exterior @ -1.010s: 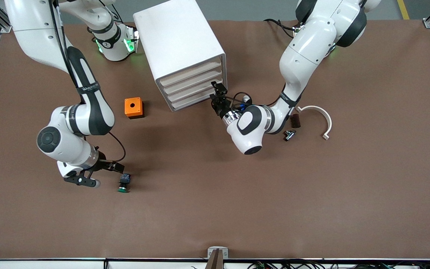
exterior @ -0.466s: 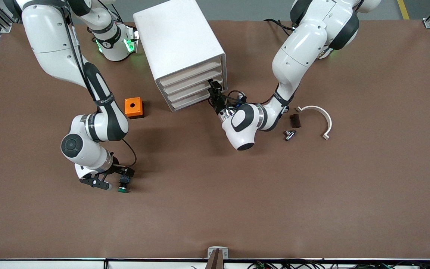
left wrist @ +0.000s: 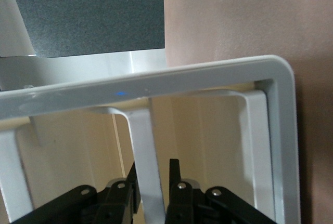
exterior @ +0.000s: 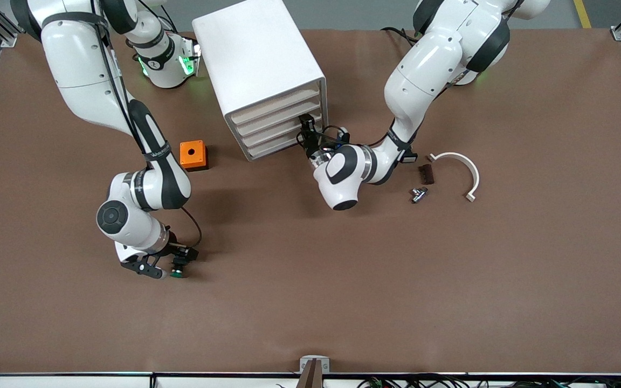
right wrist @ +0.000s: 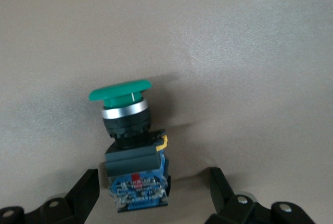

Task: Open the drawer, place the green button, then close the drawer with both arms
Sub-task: 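Close the right gripper on the green push-button's blue base, then pull the drawer open with the left gripper while the right gripper lifts the button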

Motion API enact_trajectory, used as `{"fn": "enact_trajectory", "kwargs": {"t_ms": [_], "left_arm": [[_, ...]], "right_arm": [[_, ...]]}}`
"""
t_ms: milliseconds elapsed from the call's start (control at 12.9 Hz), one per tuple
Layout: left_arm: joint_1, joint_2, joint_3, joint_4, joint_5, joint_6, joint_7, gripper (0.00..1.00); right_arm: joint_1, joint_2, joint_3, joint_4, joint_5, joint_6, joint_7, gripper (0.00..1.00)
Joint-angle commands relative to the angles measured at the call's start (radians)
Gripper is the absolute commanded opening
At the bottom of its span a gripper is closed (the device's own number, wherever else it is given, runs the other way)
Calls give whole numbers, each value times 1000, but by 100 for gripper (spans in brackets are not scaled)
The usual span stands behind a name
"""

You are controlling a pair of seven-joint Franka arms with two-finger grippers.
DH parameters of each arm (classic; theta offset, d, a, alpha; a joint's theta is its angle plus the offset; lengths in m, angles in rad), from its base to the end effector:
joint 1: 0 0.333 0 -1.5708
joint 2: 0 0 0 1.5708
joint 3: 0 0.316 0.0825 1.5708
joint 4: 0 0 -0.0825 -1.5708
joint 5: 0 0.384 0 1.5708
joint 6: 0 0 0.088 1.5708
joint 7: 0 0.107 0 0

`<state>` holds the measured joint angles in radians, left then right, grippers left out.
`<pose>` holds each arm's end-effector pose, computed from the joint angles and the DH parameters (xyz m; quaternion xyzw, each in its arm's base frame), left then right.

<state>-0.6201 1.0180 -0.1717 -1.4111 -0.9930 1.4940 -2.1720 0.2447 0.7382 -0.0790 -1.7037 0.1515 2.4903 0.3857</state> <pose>0.3954 -0.5101 0.1119 -0.4594 -0.6141 0.5454 0.3382 0.6674 0.1161 0.1692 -0.9870 0.1574 -0.0195 0.0275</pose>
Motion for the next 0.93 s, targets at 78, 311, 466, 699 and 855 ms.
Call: {"fn": "enact_trajectory", "kwargs": {"t_ms": [78,311,466,699,855], "left_arm": [[10,10,4,17,-36,-12,-26,7],[40,10,6,20,-38,-12,-25,6],[77,11,9,20,-61,-12,-22,6],[135,11,14,20,-67,-11,-22,7],[175,13,15,20,-67,-9,-22,9]], "right_arm": [[11,21,-8,55,13,-27,15,28],[10,20,-11,96,10,-115,45,0],[10,7,-11,96,13,-126,71,0],[39,-52,-11,34,11,-140,200,0],[79,-146,-11,-39,11,-145,325,0]]}}
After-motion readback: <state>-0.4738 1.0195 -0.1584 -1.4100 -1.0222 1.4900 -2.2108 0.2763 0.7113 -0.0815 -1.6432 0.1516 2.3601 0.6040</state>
